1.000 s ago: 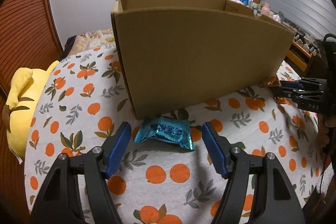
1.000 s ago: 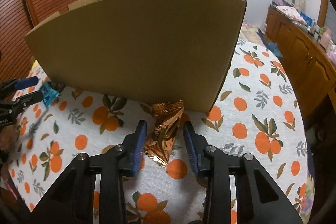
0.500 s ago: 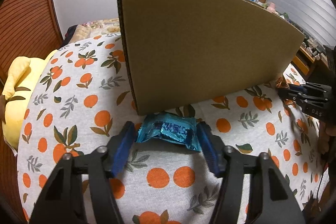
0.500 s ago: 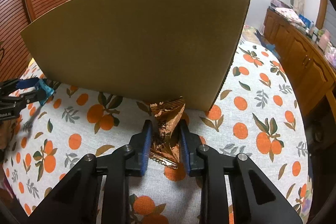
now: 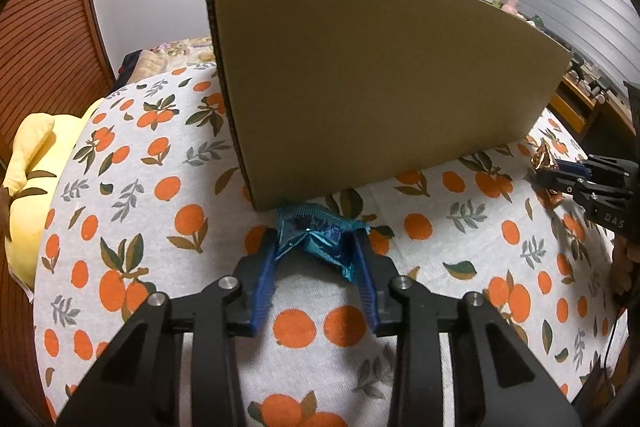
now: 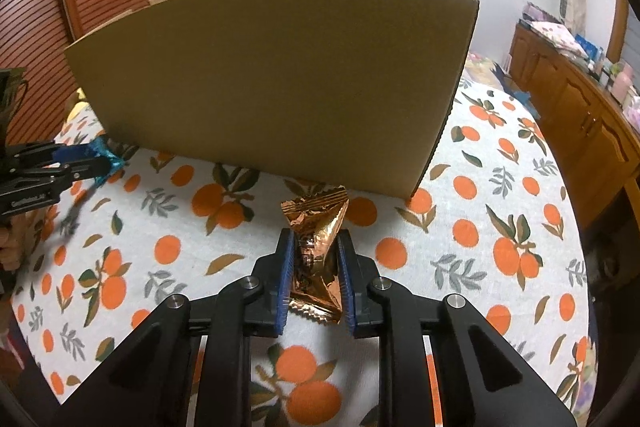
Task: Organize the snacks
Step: 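Grasp copper-foil candy with right tool while left tool grasps teal foil pack, then lift the copper candy and teal pack and carry them over the box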
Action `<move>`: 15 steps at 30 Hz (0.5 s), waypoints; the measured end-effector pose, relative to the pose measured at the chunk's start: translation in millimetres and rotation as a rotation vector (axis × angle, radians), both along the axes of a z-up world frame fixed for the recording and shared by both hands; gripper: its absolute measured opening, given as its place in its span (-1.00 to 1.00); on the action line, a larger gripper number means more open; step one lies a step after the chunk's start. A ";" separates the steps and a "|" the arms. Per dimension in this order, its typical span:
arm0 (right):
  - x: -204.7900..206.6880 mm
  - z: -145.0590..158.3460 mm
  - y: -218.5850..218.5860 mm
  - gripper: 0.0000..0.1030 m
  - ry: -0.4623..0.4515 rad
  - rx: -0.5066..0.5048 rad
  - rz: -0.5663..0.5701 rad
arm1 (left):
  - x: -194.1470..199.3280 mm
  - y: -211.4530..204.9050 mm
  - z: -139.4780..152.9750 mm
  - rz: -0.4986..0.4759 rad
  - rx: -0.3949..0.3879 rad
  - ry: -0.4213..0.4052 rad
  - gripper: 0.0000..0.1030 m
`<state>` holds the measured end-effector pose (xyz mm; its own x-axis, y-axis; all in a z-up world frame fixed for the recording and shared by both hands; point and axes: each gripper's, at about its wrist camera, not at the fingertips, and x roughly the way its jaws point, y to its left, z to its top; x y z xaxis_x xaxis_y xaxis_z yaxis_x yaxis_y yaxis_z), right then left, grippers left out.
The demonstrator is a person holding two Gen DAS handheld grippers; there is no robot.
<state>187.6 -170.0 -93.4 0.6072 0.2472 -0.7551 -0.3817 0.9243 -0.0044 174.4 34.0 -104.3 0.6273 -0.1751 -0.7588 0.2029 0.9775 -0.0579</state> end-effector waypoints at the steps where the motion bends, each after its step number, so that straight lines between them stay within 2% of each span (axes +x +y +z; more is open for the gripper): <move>1: -1.3 0.7 0.6 -0.64 -0.002 0.001 0.003 | -3.5 -1.6 1.1 -0.007 0.005 -0.007 -0.40; 11: -24.9 10.6 2.9 -0.63 -0.032 0.029 0.030 | -36.8 -15.6 18.4 -0.058 -0.020 -0.060 -0.41; 15: -32.0 16.2 -0.8 -0.63 -0.045 0.051 0.029 | -47.7 -18.9 32.5 -0.075 -0.057 -0.090 -0.41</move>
<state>155.7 -170.8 -77.3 0.6323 0.3029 -0.7131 -0.4086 0.9124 0.0252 126.7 15.1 -71.8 0.6760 -0.2655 -0.6875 0.2821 0.9550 -0.0914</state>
